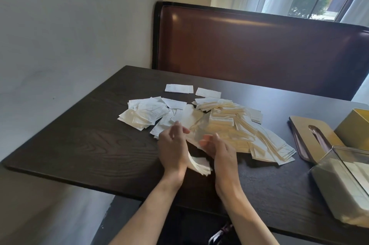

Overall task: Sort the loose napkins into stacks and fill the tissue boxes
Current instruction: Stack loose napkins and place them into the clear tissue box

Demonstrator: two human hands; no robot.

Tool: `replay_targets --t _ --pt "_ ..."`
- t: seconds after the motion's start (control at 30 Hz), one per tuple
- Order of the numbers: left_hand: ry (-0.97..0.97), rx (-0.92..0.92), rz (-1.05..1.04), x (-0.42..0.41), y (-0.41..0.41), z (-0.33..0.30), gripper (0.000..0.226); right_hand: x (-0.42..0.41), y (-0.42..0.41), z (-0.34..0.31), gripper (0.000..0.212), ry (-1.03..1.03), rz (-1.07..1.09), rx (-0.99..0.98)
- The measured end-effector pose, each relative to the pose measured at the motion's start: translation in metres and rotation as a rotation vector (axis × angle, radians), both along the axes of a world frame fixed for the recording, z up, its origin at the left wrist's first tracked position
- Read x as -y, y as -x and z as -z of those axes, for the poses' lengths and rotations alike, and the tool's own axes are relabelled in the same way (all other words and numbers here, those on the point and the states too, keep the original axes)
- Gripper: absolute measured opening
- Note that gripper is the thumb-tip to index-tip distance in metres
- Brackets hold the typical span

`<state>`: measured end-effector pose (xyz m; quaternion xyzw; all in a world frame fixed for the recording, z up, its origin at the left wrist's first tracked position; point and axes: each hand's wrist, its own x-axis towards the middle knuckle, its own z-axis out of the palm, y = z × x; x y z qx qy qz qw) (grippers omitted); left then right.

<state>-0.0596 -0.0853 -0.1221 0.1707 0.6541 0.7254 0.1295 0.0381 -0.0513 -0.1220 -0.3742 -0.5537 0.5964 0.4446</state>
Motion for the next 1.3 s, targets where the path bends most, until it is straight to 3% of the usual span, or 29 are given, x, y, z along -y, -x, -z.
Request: replay_targets --t 0.13,0.3,0.4,0.5,0.63,0.7,0.73,0.8,0.87,0.97,1.07,1.3 --pt "-0.005 0.057 -0.095 -0.005 0.01 -0.01 0.045 0.001 -0.007 0.001 0.047 0.009 -0.213 -0.007" --pt "-0.036 0.108 -0.143 -0.008 0.02 -0.018 0.05 0.006 -0.015 0.003 0.026 -0.246 -0.387 0.1" --pt "-0.014 0.15 -0.05 -0.003 0.022 -0.022 0.053 0.003 -0.016 0.004 0.021 -0.313 -0.268 0.136" --pt "-0.031 0.134 0.173 0.011 0.017 -0.018 0.054 -0.005 -0.019 0.0 0.016 -0.224 -0.167 0.08" --pt "-0.041 -0.043 0.426 0.034 0.013 -0.004 0.023 -0.01 -0.02 0.0 0.019 -0.139 -0.151 0.066" --pt "0.009 -0.135 0.421 0.038 0.014 0.004 0.011 -0.01 -0.019 0.003 0.018 -0.102 -0.148 0.063" --pt "0.028 -0.146 0.4 0.038 0.014 0.008 0.017 -0.008 -0.016 0.004 0.019 -0.067 -0.137 0.053" --pt "0.021 -0.116 0.348 0.037 0.009 0.011 0.025 -0.003 -0.01 0.007 0.024 0.013 -0.11 0.015" --pt "-0.043 -0.06 0.279 0.035 -0.001 0.007 0.019 0.003 -0.002 0.007 0.023 0.066 -0.058 -0.029" --pt "-0.126 0.052 0.169 0.028 -0.011 0.001 0.018 0.008 0.008 0.003 0.015 0.051 0.059 -0.044" --pt "-0.081 0.03 0.082 0.022 -0.012 0.003 0.014 0.009 0.015 0.004 0.003 0.044 0.132 -0.014" --pt "-0.056 -0.006 0.084 0.016 -0.012 0.003 0.011 0.009 0.017 0.007 0.014 0.053 0.154 -0.04"
